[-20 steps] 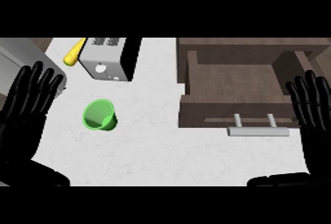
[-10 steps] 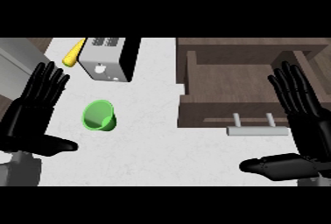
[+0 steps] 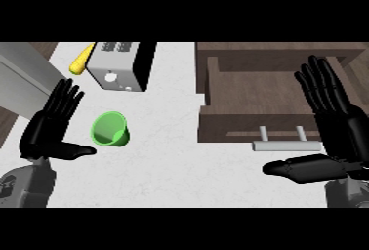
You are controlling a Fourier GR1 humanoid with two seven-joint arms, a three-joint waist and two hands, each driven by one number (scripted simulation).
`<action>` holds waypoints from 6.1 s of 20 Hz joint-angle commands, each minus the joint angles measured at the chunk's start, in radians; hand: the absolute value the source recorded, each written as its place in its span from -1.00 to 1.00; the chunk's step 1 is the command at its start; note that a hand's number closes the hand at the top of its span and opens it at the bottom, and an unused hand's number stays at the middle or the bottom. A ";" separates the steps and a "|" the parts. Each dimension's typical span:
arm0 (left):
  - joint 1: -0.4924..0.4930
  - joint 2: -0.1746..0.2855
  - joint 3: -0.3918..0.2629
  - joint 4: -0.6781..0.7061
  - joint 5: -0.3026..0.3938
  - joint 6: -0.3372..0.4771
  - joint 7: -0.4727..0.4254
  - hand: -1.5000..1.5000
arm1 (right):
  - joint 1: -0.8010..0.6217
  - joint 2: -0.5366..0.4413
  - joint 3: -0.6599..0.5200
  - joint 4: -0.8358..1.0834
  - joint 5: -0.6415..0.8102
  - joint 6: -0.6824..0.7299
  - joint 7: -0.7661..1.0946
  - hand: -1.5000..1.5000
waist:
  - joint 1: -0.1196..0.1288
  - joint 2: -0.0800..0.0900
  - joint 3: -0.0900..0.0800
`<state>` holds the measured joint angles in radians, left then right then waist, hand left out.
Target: Pick up the cup, place it into the drawer and close the drawer
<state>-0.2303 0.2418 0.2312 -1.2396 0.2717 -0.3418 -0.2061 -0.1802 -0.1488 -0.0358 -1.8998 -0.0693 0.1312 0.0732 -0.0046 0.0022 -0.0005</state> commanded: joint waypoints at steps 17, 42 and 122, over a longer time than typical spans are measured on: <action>-0.243 0.091 0.040 0.942 -0.255 0.007 -0.616 -1.00 | -0.096 -0.037 -0.066 0.045 -0.033 0.031 0.036 -1.00 | -0.014 0.005 -0.002; -0.322 0.024 0.038 1.106 -0.307 0.028 -0.791 -1.00 | -0.120 -0.072 -0.106 0.051 -0.085 0.077 0.042 -1.00 | -0.046 0.018 -0.006; -1.032 -0.242 -0.546 0.928 0.075 0.587 -0.085 -1.00 | -0.221 -0.035 -0.034 0.126 -0.064 0.109 0.007 -1.00 | -0.194 0.048 0.001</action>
<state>-1.3041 0.0000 -0.3093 -0.2952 0.2988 0.2603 -0.2373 -0.3916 -0.2069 -0.1066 -1.7633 -0.1393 0.2426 0.0664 -0.1860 0.0440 0.0020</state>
